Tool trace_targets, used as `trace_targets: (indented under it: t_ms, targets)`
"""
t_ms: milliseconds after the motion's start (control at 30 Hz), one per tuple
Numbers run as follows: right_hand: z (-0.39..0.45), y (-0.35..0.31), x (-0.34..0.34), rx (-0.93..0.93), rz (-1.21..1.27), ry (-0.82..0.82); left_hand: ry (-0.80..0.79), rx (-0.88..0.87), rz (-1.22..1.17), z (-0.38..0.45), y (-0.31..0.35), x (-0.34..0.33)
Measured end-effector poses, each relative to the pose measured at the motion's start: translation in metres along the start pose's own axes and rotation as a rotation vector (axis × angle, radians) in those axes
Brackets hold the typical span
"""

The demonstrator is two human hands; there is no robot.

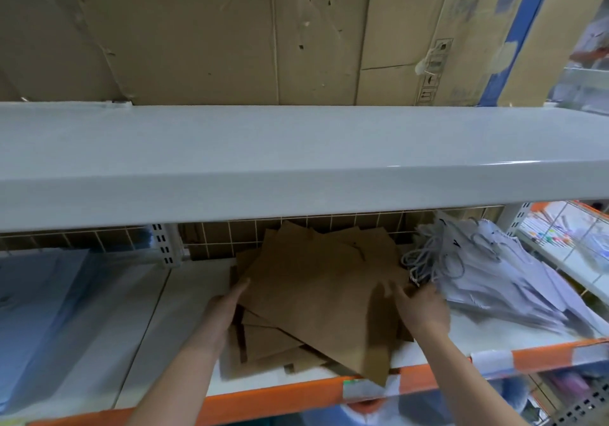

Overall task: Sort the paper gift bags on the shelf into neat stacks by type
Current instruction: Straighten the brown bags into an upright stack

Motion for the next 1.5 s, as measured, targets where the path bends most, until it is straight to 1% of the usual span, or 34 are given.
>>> trace_targets:
  t_ms: [100, 167, 333, 433, 500, 600, 700, 800, 933, 1067, 1167, 1367, 1433, 1500]
  targets:
    - [0.004, 0.008, 0.003, -0.030, 0.090, 0.069, -0.045, 0.005, -0.066, -0.010, 0.009, -0.010]
    - [0.003, 0.008, 0.004, -0.038, 0.094, 0.092, -0.063, 0.008, -0.104, -0.005, 0.013, -0.012]
    - [0.001, 0.014, -0.005, -0.077, 0.097, 0.040, -0.135, 0.042, -0.125, -0.010, 0.018, -0.018]
    - [-0.002, 0.011, -0.007, -0.089, 0.055, 0.020, -0.244, 0.120, -0.132, -0.016, 0.015, -0.034]
    - [-0.004, 0.008, -0.006, -0.102, 0.027, 0.006, -0.299, 0.137, -0.113, -0.022, 0.016, -0.042]
    - [-0.004, 0.006, -0.006, -0.120, -0.003, -0.038, -0.329, 0.143, -0.131, -0.026, 0.016, -0.043]
    - [-0.009, 0.002, -0.012, -0.144, 0.032, -0.050, -0.350, 0.157, -0.191, -0.025, 0.011, -0.036]
    - [-0.015, -0.001, -0.016, -0.155, 0.046, -0.043, -0.314, 0.168, -0.188, -0.022, 0.010, -0.030]
    - [-0.018, 0.003, -0.016, -0.185, -0.016, -0.124, -0.251, 0.167, -0.111, -0.019, 0.011, -0.028]
    - [-0.018, 0.010, -0.014, -0.217, 0.067, -0.136, -0.246, 0.167, -0.063, -0.024, 0.006, -0.035]
    - [-0.019, 0.009, -0.016, -0.186, 0.114, -0.157, -0.249, 0.163, -0.080, -0.026, 0.010, -0.033]
    - [-0.027, -0.007, -0.026, -0.086, 0.052, -0.268, -0.134, 0.155, -0.115, -0.028, 0.003, -0.012]
    - [-0.028, -0.012, -0.024, -0.048, 0.062, -0.286, -0.083, 0.154, -0.154, -0.027, 0.000, 0.001]
    - [-0.030, -0.017, -0.021, -0.005, 0.056, -0.280, -0.068, 0.156, -0.189, -0.027, -0.004, 0.012]
Point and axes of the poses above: each hand's wrist, its own z-axis towards the middle knuckle, its own x-axis out of the back of the hand, y = z × x, the point moved 7 cm from there along z, towards the middle knuckle, and after that the axes turned 15 degrees about x, right-handed, at the moved point
